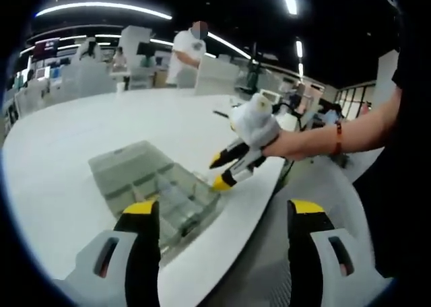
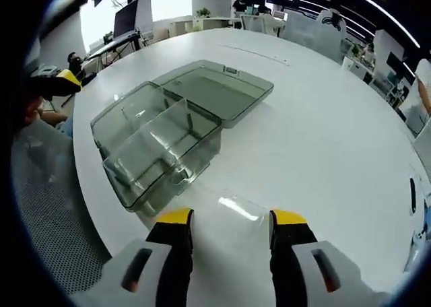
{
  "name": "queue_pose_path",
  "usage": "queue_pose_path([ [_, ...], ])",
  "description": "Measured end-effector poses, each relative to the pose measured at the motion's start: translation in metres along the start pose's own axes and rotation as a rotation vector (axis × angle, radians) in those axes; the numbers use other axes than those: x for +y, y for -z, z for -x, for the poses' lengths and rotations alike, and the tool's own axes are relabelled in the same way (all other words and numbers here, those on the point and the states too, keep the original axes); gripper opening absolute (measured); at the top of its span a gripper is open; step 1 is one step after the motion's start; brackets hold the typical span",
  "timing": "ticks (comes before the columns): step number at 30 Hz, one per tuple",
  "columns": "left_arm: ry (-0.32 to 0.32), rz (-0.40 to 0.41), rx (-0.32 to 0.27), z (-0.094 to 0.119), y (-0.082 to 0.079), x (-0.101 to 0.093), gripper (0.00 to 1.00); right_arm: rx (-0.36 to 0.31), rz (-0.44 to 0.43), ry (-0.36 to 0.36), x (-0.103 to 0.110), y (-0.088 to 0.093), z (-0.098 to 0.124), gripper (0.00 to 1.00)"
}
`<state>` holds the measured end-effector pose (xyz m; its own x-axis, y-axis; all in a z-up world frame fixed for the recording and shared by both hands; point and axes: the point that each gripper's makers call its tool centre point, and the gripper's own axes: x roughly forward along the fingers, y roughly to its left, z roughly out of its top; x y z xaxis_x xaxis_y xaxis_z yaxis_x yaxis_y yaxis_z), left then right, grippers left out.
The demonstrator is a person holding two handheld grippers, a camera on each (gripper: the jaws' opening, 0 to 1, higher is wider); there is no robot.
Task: Insert the divider into the dual guide fixture by aligning both edges with the guide slots and pushing it downward to the bottom, including one-sided entry, uneven engagement, binding, and posture correction.
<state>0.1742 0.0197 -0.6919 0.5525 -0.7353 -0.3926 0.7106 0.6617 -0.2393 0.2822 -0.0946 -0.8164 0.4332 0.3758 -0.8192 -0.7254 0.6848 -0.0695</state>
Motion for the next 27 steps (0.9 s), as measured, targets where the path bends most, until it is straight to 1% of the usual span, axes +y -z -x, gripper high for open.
queue_pose_path([
  [3, 0.003, -0.002, 0.009, -0.001, 0.002, -0.001, 0.76, 0.005, -0.01, 0.021, -0.003, 0.002, -0.001, 0.42],
  [8, 0.001, 0.002, 0.008, -0.001, 0.002, -0.001, 0.76, -0.002, -0.045, 0.012, 0.0, 0.003, -0.003, 0.4],
  [11, 0.001, 0.002, 0.008, -0.001, 0.001, -0.001, 0.76, 0.002, -0.052, 0.012, 0.0, 0.003, -0.003, 0.4],
  [16, -0.001, 0.003, 0.015, -0.002, 0.003, 0.001, 0.76, -0.005, -0.083, -0.009, 0.005, 0.003, -0.003, 0.33],
  [18, -0.001, 0.003, 0.014, -0.001, 0.003, 0.001, 0.76, -0.003, -0.076, -0.008, 0.007, 0.003, -0.003, 0.31],
  [27, -0.002, 0.001, 0.013, 0.0, 0.004, 0.002, 0.75, 0.01, -0.09, 0.008, 0.008, 0.004, -0.003, 0.29],
])
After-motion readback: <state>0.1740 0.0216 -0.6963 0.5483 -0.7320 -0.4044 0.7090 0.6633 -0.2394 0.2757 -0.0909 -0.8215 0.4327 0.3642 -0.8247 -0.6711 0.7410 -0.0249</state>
